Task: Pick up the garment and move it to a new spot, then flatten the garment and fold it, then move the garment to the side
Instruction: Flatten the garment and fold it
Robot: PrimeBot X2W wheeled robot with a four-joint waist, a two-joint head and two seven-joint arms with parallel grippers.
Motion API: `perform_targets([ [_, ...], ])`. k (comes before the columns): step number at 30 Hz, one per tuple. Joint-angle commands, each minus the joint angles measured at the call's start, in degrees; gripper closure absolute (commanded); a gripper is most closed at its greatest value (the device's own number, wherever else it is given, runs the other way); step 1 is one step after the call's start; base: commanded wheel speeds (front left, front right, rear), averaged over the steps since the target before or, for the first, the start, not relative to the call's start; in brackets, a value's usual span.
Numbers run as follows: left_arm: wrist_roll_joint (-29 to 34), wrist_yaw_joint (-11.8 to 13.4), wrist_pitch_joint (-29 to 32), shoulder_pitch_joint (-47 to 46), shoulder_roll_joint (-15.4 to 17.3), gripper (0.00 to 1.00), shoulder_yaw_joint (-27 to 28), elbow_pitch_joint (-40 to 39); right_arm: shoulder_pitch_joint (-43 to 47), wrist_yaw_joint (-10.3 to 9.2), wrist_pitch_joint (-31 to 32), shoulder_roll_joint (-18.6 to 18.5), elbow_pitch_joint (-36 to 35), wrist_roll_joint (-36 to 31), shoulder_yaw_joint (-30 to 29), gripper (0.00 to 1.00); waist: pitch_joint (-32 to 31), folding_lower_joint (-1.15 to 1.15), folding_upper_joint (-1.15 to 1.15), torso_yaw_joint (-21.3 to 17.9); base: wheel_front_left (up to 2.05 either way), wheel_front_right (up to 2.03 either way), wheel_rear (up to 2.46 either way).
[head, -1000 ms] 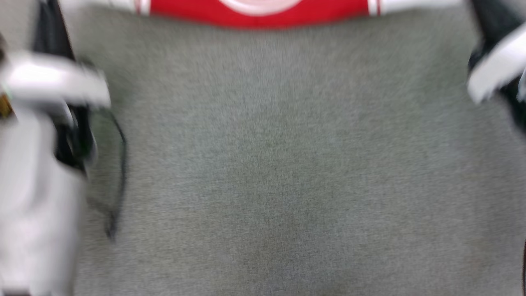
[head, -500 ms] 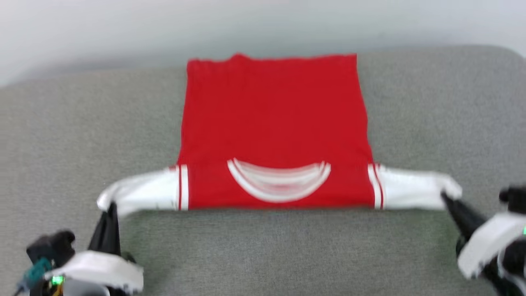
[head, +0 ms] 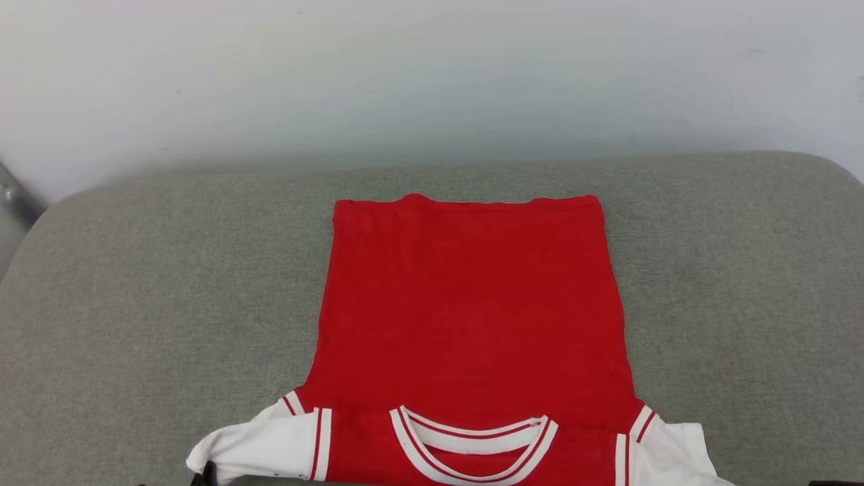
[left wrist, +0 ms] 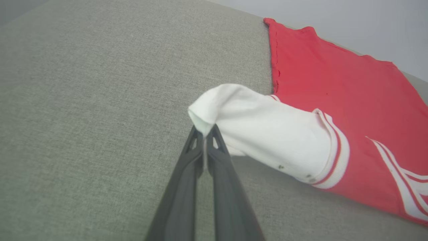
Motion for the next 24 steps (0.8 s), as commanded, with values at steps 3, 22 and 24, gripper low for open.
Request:
perform_targets([
  [3, 0.95, -0.72, -0.23, -1.49, -0.74, 1.00, -1.71, 0.46, 0.36, -0.06, 2.93, 2.44, -3.59, -1.29, -1.44, 0.00, 0.05, 0.02, 0.00, 0.76, 0.00, 0.00, 0.00],
  [22, 7.03, -3.48, -4.11, -18.67, -5.01, 1.00, -8.84, -2.66, -48.27, -0.04, 12.99, 0.66, 13.64, -3.39, -11.63, 0.00, 18.13, 0.02, 0.00, 10.28, 0.00, 0.00, 0.00],
  [24, 7.97, -3.95, -4.83, -20.79, -5.77, 1.00, -9.89, -2.95, -53.62, -0.04, 17.60, -0.61, 16.57, -3.49, -11.41, 0.00, 20.41, 0.02, 0.00, 12.01, 0.00, 0.00, 0.00],
])
